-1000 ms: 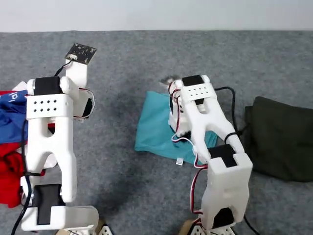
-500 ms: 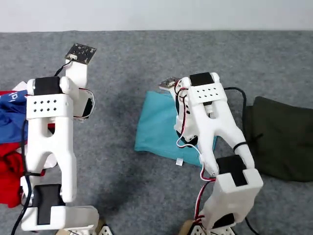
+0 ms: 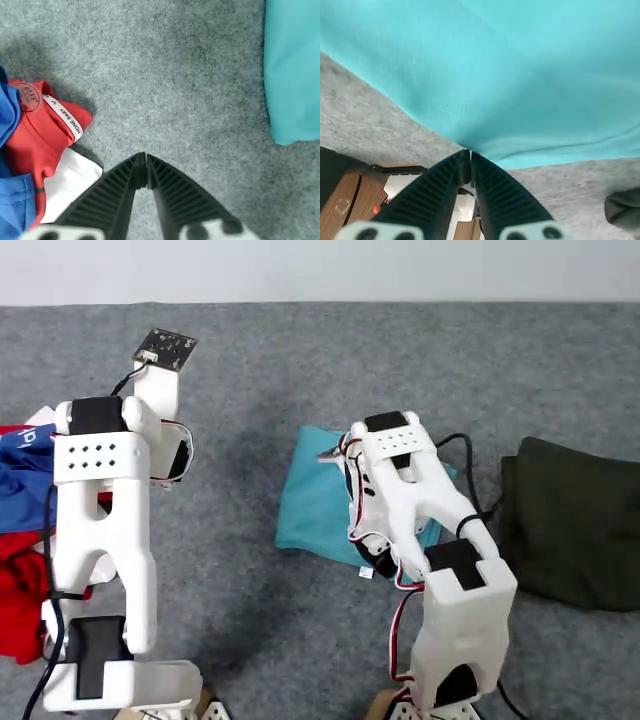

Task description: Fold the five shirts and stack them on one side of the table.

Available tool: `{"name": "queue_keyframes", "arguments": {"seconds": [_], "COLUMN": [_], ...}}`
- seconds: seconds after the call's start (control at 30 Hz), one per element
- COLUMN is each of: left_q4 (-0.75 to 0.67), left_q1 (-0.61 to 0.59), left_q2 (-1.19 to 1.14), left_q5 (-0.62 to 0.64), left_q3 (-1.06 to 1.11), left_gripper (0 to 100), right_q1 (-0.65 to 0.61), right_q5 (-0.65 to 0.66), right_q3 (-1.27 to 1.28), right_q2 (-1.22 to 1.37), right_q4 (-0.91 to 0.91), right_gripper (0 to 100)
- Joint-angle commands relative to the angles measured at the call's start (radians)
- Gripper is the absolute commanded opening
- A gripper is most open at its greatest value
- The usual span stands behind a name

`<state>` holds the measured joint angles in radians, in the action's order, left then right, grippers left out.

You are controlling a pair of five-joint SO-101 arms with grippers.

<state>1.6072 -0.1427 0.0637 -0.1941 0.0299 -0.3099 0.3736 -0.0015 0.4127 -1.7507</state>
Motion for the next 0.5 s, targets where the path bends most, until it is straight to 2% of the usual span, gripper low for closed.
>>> {"name": "queue_keyframes", "arguments": {"seconds": [0.0, 0.17, 0.27, 0.47], "left_q4": [-0.018, -0.018, -0.018, -0.018], "left_q1": [0.003, 0.002, 0.002, 0.002], "left_q2": [0.043, 0.043, 0.043, 0.043], "left_q5": [-0.014, -0.011, -0.009, -0.009], "left_q3": [0.001, 0.001, 0.001, 0.001], "left_gripper": [0, 0, 0, 0], "right_q1": [0.018, 0.107, 0.174, 0.251], "right_q5": [-0.012, -0.014, -0.029, -0.285], "right_q3": [-0.132, -0.334, -0.376, -0.376], "right_q2": [-0.065, -0.102, -0.101, -0.074], "right_q4": [-0.030, 0.016, 0.067, 0.180], "right_gripper": [0.9, 1.4, 5.9, 26.4]}}
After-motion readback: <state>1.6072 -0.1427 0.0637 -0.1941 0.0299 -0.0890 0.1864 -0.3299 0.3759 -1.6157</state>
